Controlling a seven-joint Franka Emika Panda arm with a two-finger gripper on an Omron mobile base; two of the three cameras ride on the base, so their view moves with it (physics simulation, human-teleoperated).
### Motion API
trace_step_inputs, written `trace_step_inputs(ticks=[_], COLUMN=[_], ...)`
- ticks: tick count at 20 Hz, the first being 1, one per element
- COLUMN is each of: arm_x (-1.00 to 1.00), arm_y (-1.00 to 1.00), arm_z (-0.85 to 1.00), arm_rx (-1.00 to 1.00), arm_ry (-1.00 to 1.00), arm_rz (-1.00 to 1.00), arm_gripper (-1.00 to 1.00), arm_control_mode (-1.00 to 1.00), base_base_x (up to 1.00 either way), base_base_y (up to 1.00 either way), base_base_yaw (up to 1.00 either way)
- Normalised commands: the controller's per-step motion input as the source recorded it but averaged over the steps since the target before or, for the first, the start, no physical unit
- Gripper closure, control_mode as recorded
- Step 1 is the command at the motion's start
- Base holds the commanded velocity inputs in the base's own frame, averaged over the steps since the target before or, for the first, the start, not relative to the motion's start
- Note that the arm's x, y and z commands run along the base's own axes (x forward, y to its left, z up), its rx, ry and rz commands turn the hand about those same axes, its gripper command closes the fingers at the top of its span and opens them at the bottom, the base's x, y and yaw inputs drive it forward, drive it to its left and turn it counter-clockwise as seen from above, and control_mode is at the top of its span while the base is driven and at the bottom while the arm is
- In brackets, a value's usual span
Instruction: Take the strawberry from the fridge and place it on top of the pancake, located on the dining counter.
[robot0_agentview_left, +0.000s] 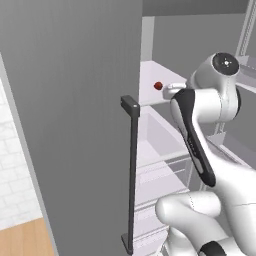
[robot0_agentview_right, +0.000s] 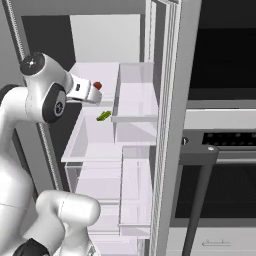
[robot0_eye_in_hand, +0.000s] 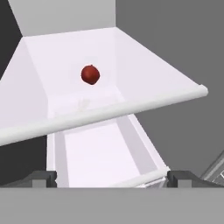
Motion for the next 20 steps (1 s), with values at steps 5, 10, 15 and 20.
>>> trace_step_inputs(ticks=[5,10,15,20], arm_x=[0.49,0.41,0.38,0.33], arm_y=[0.00,0.00,0.00,0.09], arm_z=[0.00,0.00,-0.13,-0.21], arm_rx=[0.00,0.00,0.00,-0.01], arm_ry=[0.00,-0.02,0.00,0.00], arm_rz=[0.00,0.03,0.02,0.01], arm_gripper=[-1.00,-1.00,-1.00,-1.00], arm_control_mode=[-1.00,-1.00,-1.00,-1.00], base_base_x=[0.00,0.00,0.00,0.00], base_base_y=[0.00,0.00,0.00,0.00], base_base_yaw=[0.00,0.00,0.00,0.00])
